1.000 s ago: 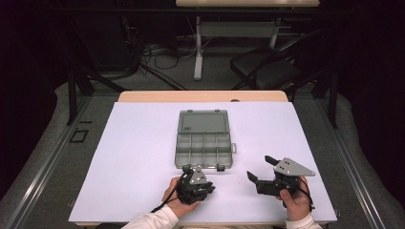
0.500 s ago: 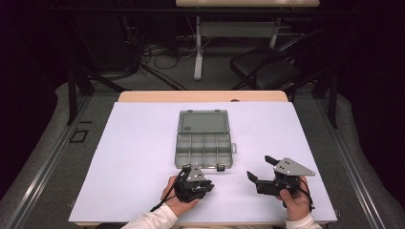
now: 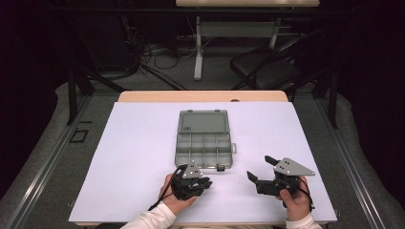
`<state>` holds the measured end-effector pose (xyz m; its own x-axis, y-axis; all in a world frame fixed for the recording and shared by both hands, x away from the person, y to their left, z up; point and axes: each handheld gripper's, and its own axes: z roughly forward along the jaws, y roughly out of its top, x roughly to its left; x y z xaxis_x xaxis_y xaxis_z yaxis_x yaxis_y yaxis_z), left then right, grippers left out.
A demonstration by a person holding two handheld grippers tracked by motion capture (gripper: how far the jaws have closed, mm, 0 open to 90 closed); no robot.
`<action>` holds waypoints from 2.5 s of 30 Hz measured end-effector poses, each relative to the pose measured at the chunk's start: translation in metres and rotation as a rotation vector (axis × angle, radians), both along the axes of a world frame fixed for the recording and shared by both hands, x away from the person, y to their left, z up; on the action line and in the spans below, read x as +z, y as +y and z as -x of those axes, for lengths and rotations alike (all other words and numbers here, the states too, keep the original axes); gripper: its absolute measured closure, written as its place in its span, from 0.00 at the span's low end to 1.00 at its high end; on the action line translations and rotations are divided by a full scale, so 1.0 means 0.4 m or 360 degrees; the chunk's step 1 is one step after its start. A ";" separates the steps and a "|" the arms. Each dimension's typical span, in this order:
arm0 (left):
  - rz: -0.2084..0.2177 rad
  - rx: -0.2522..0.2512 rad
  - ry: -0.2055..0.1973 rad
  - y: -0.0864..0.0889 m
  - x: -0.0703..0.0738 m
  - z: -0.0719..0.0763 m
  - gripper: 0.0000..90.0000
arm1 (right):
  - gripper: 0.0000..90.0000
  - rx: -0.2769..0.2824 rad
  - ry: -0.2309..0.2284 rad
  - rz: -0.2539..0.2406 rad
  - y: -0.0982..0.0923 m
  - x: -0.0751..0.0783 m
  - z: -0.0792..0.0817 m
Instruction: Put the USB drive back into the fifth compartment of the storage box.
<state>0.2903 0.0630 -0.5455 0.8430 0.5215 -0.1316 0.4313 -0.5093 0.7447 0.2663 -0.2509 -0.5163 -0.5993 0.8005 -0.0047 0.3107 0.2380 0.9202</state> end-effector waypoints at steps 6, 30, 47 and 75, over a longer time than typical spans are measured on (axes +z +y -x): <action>0.0041 0.0038 -0.0002 0.019 0.014 -0.009 0.88 | 0.16 0.0002 0.0000 0.0002 0.000 0.000 0.000; 0.0131 0.0146 -0.0011 0.073 0.049 -0.033 0.88 | 0.16 0.0008 -0.0003 0.0008 0.000 0.000 0.000; 0.0179 0.0240 -0.0039 0.118 0.087 -0.056 0.88 | 0.16 0.0005 0.0001 0.0012 0.002 -0.001 0.000; 0.0196 0.0393 -0.0052 0.165 0.096 -0.101 0.88 | 0.16 0.0010 0.0005 0.0022 0.004 -0.003 -0.002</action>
